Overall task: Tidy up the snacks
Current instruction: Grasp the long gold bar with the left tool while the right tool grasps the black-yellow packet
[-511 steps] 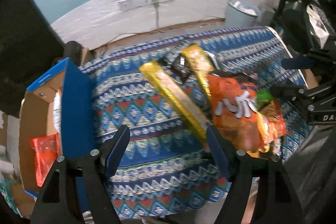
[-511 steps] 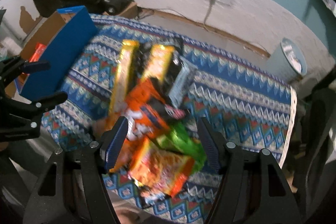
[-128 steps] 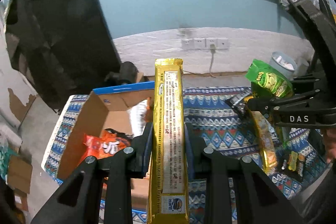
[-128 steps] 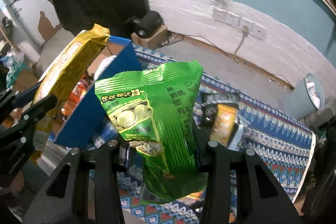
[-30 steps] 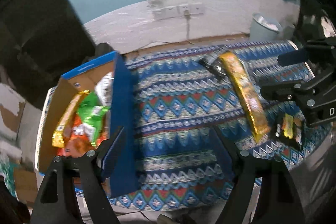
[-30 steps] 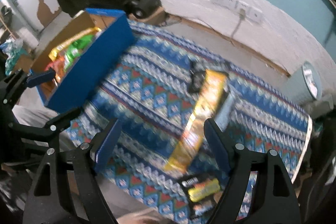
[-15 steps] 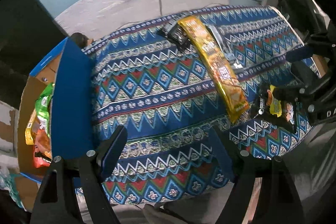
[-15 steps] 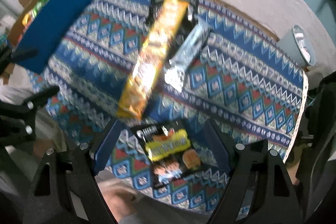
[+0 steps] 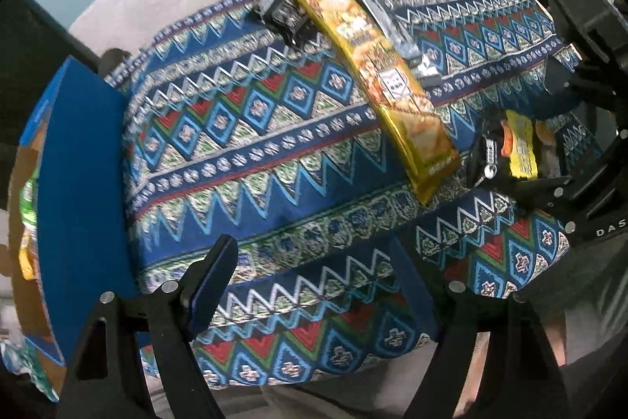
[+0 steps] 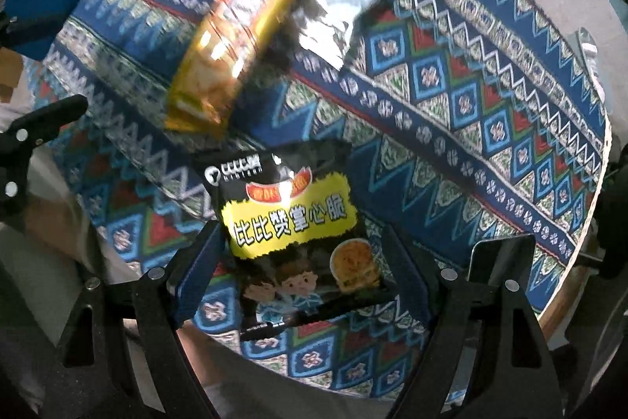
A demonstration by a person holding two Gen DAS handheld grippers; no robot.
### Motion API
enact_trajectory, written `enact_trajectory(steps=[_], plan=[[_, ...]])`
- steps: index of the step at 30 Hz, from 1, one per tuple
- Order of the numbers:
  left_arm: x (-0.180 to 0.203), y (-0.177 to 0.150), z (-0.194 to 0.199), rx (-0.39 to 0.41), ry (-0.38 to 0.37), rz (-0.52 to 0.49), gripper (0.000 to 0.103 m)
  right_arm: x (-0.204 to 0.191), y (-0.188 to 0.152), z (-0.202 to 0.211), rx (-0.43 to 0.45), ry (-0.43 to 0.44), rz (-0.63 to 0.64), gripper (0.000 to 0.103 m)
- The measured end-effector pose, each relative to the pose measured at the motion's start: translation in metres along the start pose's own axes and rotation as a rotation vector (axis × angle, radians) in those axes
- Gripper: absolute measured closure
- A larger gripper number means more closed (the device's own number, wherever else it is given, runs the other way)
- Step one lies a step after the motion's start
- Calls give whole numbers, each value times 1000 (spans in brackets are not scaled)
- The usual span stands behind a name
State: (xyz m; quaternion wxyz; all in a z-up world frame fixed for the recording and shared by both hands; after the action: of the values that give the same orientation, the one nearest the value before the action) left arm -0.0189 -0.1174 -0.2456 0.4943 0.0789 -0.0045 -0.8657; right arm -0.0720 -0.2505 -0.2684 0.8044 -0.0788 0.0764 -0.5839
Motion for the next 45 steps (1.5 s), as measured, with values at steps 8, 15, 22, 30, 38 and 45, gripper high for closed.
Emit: enact_trajectory(steps=[8, 15, 22, 30, 38, 45], plan=[[14, 4, -15, -35, 8, -37, 22, 5, 8, -15, -22, 21, -8, 22], [17, 18, -17, -26, -5, -20, 22, 19, 23, 0, 37, 34, -32, 43], [11, 45, -15, 15, -76, 84, 21, 50, 43, 24, 141, 14, -124, 43], [1, 82, -10, 72, -146, 192, 21, 98, 69, 61, 255, -11, -236, 43], [12, 119, -17, 86, -144, 228, 21, 128, 68, 58, 288, 25, -333, 43], [18, 135, -38, 49, -116, 227, 21, 121, 56, 44, 291, 45, -352, 43]])
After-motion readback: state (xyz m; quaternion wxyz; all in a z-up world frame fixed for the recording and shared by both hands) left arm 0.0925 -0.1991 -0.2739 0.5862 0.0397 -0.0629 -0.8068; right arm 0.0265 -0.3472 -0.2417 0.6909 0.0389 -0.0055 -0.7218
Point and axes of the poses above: each gripper's, at about its wrist camera, not at the fingertips, and z roughly against the way its jaws point, x to its right, y to its top, the point moved 7 cm from there along -z, roughly the way its jaws point, and after that the axes turned 9 degrees about -x, right-handed, at the moved point
